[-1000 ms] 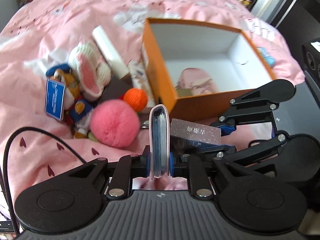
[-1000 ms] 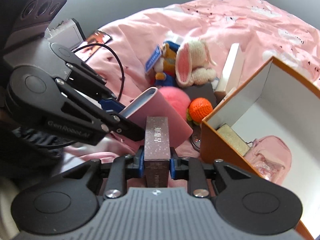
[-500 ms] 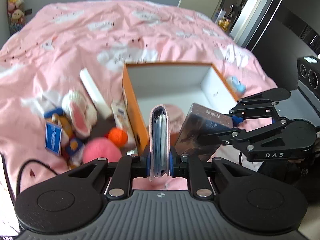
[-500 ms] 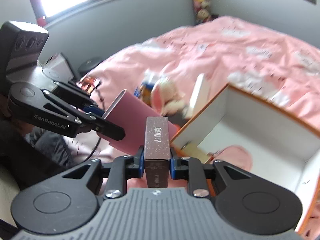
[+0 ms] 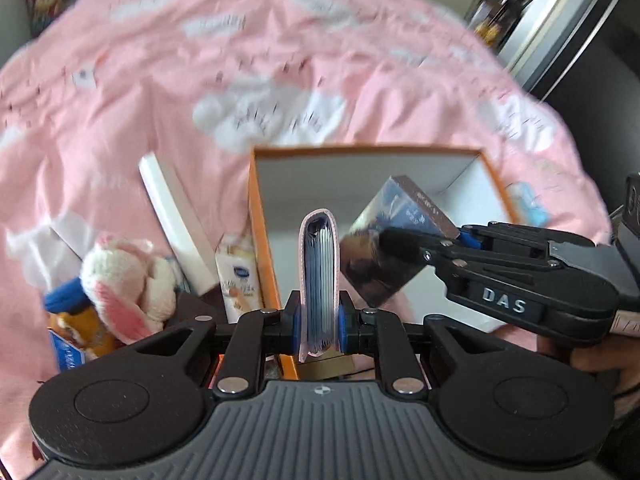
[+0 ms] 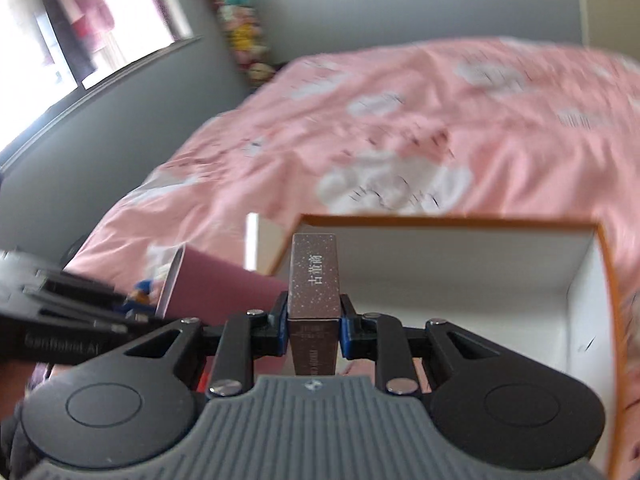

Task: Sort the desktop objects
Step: 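Lower the perfume box into the orange box with right tool while left holds card holder, then set the perfume box down inside the orange box and open the right tool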

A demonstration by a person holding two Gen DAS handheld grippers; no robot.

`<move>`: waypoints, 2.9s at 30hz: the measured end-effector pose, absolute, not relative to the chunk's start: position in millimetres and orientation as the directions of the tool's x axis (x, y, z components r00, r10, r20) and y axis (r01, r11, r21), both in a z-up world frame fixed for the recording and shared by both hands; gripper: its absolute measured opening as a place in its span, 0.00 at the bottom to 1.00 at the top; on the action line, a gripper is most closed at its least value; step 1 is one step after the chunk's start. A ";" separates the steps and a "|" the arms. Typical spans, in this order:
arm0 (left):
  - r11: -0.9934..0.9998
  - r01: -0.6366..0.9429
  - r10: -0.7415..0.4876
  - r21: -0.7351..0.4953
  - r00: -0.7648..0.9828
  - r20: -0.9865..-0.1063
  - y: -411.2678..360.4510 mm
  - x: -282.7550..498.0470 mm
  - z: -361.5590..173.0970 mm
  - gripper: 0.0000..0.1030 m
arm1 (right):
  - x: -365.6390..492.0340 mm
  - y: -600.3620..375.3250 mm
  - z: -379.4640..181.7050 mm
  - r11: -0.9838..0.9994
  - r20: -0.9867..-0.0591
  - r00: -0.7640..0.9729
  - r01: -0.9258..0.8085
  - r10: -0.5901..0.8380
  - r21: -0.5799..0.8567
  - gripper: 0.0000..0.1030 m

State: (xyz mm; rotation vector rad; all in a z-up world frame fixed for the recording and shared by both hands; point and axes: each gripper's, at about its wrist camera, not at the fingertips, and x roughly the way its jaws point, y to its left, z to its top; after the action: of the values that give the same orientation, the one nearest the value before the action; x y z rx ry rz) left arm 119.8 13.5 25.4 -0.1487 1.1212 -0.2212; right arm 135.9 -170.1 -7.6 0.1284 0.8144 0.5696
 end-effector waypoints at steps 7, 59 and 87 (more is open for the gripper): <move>0.987 0.106 -0.149 -0.120 0.323 -0.935 -6.5 148.3 5.0 0.19 | 167.3 -164.6 -50.3 0.858 -0.685 0.517 -0.290 0.514 0.425 0.25; 0.986 0.045 -0.165 -0.160 0.345 -0.924 -2.0 147.3 -18.2 0.24 | 179.5 -153.2 -82.2 0.885 -0.750 0.492 -0.100 0.441 0.455 0.25; 0.940 -0.036 -0.273 -0.339 0.518 -0.810 43.0 108.9 -9.4 0.23 | 166.5 -152.2 -87.2 0.786 -0.711 0.363 -0.117 0.602 0.607 0.34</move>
State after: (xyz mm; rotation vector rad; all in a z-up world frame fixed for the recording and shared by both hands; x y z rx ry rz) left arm 108.9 43.0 -9.4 -0.3340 1.0209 -0.1450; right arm 166.5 -152.2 -87.2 0.5057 1.1119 0.4887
